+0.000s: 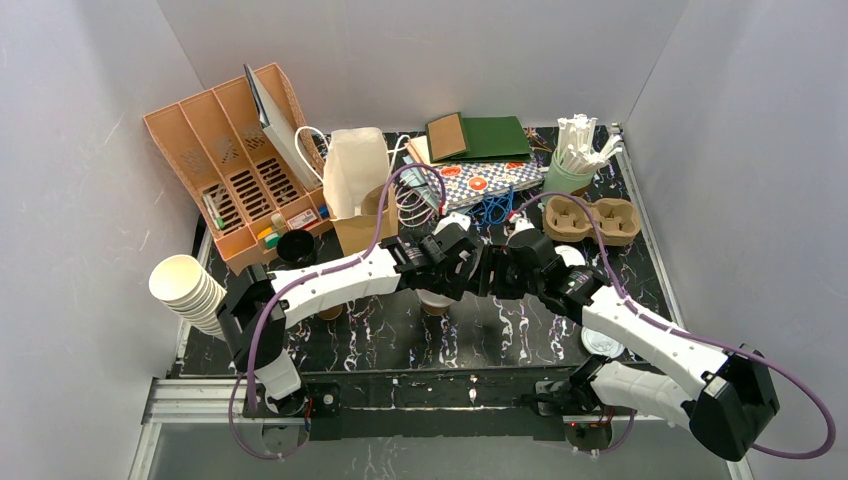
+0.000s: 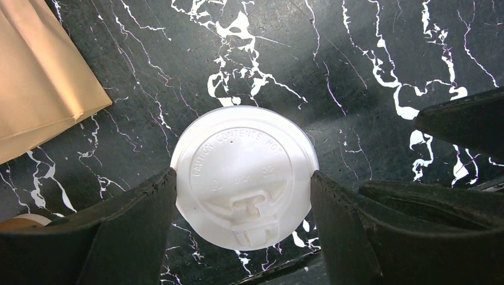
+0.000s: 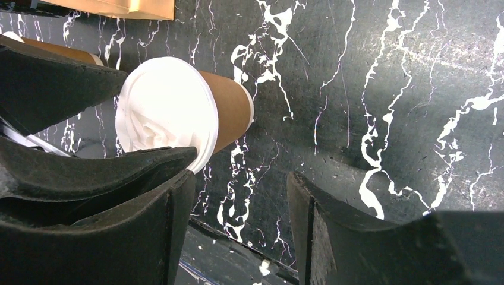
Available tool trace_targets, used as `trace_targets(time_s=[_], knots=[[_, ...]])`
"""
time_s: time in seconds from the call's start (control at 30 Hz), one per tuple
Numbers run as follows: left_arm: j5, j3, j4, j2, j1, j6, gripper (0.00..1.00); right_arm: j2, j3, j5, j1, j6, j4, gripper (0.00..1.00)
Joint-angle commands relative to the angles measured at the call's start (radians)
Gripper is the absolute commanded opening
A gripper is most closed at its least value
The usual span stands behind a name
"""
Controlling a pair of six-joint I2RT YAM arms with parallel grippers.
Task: Pack the takeout coffee
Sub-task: Close the cup lid on the coffee cup.
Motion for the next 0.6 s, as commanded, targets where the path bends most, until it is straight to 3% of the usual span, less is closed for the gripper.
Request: trace_targets(time_s=[0.0, 0.57], knots=[[-0.043, -0.031, -0.048, -0.017, 0.006, -0.007, 0.66, 0.007, -0.008, -0.009, -0.005, -0.002, 0.043, 0.66], [-0.05, -0.131, -0.059, -0.013, 0.008, -0.004, 0.6, 0.059, -0.066, -0.107, -0.007, 0.05, 0.137, 0.62]])
